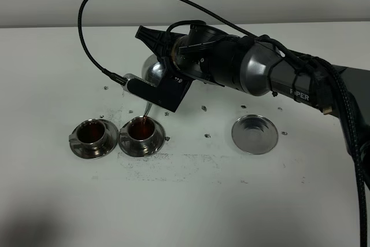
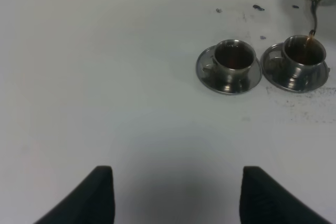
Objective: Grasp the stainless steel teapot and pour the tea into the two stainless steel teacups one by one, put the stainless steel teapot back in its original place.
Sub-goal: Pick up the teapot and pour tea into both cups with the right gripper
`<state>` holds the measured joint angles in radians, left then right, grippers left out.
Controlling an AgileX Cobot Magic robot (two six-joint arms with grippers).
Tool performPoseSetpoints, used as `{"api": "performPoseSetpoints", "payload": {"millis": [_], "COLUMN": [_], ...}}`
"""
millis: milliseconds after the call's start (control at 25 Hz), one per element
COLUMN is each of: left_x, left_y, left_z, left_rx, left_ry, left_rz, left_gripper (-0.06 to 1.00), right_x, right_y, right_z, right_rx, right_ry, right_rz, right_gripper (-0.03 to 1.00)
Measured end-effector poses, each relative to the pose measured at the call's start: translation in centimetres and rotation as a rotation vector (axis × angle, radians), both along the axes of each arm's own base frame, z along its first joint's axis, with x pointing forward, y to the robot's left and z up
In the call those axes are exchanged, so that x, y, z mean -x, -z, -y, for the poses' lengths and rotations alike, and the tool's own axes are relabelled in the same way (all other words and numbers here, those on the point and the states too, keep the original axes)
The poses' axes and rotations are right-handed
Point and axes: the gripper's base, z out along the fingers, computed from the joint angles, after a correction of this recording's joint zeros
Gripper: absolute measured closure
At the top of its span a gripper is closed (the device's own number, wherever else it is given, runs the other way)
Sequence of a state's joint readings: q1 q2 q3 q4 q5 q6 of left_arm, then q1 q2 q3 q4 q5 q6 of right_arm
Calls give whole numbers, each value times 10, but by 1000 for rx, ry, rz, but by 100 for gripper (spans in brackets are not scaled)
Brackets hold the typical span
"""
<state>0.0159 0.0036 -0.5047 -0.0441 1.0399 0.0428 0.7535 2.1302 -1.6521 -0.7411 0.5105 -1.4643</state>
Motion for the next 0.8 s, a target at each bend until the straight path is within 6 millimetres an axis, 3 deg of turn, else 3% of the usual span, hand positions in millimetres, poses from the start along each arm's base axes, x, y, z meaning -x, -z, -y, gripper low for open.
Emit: {"api": "performPoseSetpoints", "payload": {"millis": [800], "left_x": [0], "left_y": [0], "left_z": [0], "left_rx": [0], "left_ry": [0], "left_rz": [0], "left_gripper": [43], "right_x": [6], "right_y": [5], "right_z": [3], "right_rx": [-72], "right_ry": [103], "right_rz": [-130], "right_gripper": [76]}}
